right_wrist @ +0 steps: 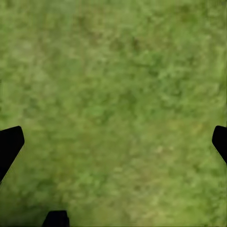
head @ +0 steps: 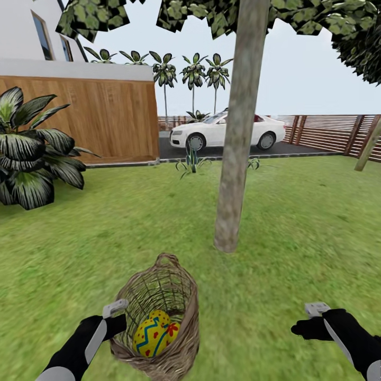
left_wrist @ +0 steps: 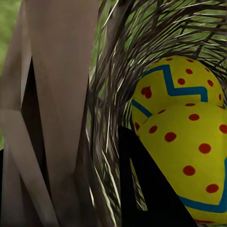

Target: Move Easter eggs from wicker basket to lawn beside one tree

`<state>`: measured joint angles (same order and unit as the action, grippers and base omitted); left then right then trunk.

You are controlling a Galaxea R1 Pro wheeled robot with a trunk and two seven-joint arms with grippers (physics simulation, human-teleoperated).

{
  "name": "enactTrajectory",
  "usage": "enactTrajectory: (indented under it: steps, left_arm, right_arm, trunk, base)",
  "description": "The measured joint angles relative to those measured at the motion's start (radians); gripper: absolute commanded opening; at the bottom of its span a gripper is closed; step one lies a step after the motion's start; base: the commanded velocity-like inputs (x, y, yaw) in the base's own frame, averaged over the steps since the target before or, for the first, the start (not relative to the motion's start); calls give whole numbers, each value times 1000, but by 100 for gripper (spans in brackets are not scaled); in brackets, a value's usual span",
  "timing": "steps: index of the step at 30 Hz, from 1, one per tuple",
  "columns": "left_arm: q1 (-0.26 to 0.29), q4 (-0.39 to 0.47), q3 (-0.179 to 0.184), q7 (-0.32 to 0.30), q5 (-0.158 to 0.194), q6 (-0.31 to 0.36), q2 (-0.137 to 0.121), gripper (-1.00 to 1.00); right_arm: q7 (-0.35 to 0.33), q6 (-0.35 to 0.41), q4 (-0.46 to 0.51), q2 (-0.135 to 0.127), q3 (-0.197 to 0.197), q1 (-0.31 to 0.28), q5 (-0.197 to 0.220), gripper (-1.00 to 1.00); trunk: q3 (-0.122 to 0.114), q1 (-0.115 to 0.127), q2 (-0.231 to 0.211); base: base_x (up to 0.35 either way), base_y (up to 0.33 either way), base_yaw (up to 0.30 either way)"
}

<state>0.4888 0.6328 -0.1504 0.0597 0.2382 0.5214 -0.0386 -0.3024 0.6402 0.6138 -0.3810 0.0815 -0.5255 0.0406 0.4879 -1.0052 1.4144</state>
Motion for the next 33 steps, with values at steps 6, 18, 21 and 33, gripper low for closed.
enactTrajectory:
  steps: [6, 18, 21, 33]
  left_arm:
    - [0, -35, 1, 0, 3, 0, 1, -100]
    - [0, -36, 1, 0, 0, -1, 19, -100]
    - [0, -37, 0, -1, 1, -2, 19, -100]
    - [0, -37, 0, -2, 3, -2, 20, -100]
  right_arm:
    - [0, 0, 0, 1, 1, 0, -1, 100]
    - [5, 1, -1, 2, 2, 0, -2, 100]
    - [5, 1, -1, 3, 3, 0, -3, 100]
    - [5, 1, -3, 4, 1, 0, -2, 100]
  trunk:
    - [0, 0, 0]
    - [0, 0, 0]
    - [0, 0, 0]
    - [0, 0, 0]
  base:
    - [338, 0, 0]
    - [338, 0, 0]
    - [338, 0, 0]
    - [338, 0, 0]
